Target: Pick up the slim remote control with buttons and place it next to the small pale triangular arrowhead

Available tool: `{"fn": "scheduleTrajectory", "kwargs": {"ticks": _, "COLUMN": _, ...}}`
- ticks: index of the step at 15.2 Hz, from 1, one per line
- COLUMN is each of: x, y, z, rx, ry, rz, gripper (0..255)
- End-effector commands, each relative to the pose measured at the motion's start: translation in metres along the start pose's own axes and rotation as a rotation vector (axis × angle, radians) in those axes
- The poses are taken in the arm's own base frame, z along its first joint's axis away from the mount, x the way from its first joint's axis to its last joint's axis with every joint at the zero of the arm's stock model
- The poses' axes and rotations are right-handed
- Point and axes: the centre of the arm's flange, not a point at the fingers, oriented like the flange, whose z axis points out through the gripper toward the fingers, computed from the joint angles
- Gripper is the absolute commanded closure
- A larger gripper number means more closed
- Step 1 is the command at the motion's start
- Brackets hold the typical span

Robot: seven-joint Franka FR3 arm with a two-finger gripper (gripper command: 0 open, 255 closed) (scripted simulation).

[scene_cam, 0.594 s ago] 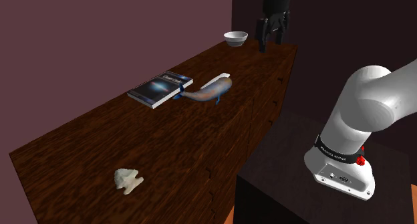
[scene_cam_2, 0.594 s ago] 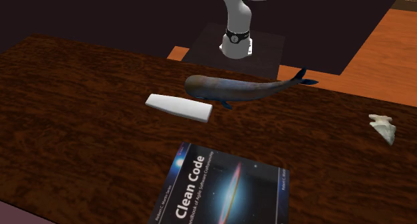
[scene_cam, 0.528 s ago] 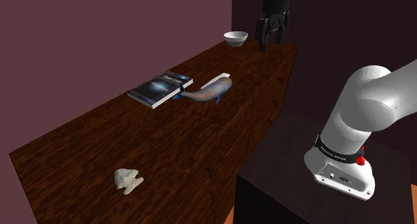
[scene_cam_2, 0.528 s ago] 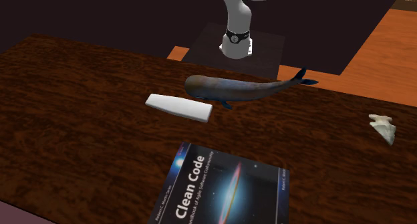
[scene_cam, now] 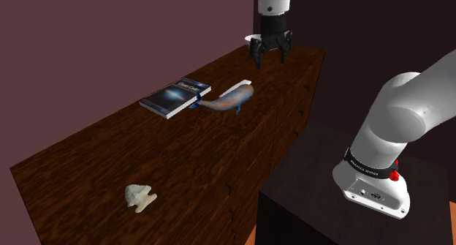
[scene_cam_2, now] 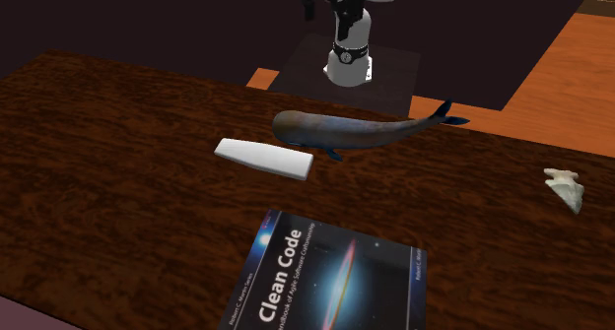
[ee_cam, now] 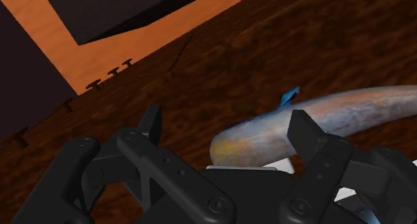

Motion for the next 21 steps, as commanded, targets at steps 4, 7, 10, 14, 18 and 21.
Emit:
{"fn": "scheduleTrajectory", "kwargs": {"ticks": 4, "x": 0.047, "y": -0.030, "z": 0.034, "rx": 0.011, "ry": -0.001, "rz": 0.247, "gripper": 0}}
{"fn": "scheduleTrajectory", "kwargs": {"ticks": 7, "x": 0.078, "y": -0.041, "z": 0.055, "rx": 0.016, "ry": -0.001, "rz": 0.391, "gripper": 0}}
{"fn": "scheduleTrajectory", "kwargs": {"ticks": 10, "x": 0.111, "y": -0.049, "z": 0.076, "rx": 0.022, "ry": -0.002, "rz": 0.536, "gripper": 0}}
{"fn": "scheduleTrajectory", "kwargs": {"ticks": 14, "x": 0.155, "y": -0.051, "z": 0.103, "rx": 0.029, "ry": -0.003, "rz": 0.728, "gripper": 0}}
{"fn": "scheduleTrajectory", "kwargs": {"ticks": 18, "x": 0.199, "y": -0.045, "z": 0.131, "rx": 0.037, "ry": -0.004, "rz": 0.920, "gripper": 0}}
{"fn": "scheduleTrajectory", "kwargs": {"ticks": 21, "x": 0.219, "y": -0.039, "z": 0.149, "rx": 0.040, "ry": -0.004, "rz": 1.009, "gripper": 0}}
